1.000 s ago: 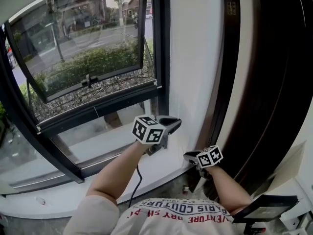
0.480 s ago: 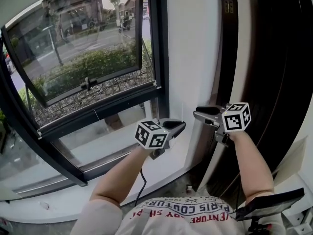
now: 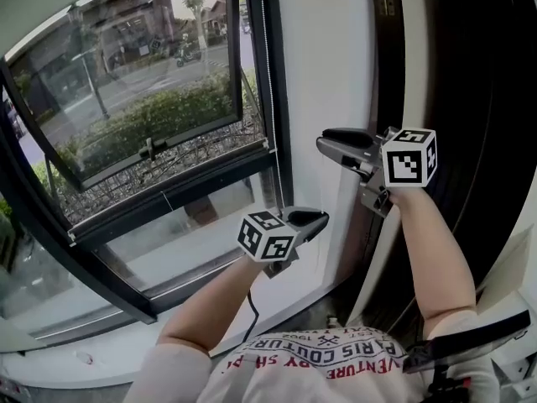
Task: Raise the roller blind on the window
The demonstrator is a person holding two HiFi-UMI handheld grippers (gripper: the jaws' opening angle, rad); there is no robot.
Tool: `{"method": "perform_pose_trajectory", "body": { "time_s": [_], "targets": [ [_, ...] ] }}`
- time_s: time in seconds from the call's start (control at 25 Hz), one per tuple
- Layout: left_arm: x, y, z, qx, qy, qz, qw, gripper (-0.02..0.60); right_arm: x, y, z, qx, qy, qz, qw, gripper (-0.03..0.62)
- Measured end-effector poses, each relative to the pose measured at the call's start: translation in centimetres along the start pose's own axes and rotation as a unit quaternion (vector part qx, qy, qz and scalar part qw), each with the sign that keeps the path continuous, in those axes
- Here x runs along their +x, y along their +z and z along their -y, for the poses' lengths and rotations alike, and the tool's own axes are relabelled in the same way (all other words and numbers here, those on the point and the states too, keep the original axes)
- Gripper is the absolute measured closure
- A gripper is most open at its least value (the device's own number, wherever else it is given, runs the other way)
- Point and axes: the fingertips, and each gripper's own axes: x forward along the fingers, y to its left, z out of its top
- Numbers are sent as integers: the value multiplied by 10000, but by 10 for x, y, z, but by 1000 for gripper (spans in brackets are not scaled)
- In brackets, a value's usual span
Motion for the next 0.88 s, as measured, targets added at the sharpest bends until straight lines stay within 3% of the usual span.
{"method": "perform_pose_trajectory", "body": {
  "time_s": [0.08, 0.2, 0.64, 0.88],
  "targets": [
    [4, 0, 1, 12, -55, -19, 10000, 568, 5, 1, 5, -82, -67, -92, 9999, 495],
    [9, 1, -7, 62, -61, -126, 9999, 568, 9, 3, 12, -110, -140, -131, 9998, 569],
    [20, -3, -26, 64, 53, -149, 9999, 569, 8, -4, 26, 29, -357, -113, 9993, 585],
    [25, -36, -32, 15, 90, -499, 9987, 569, 13, -38, 26, -172, -512, -478, 9974, 586]
  ]
}}
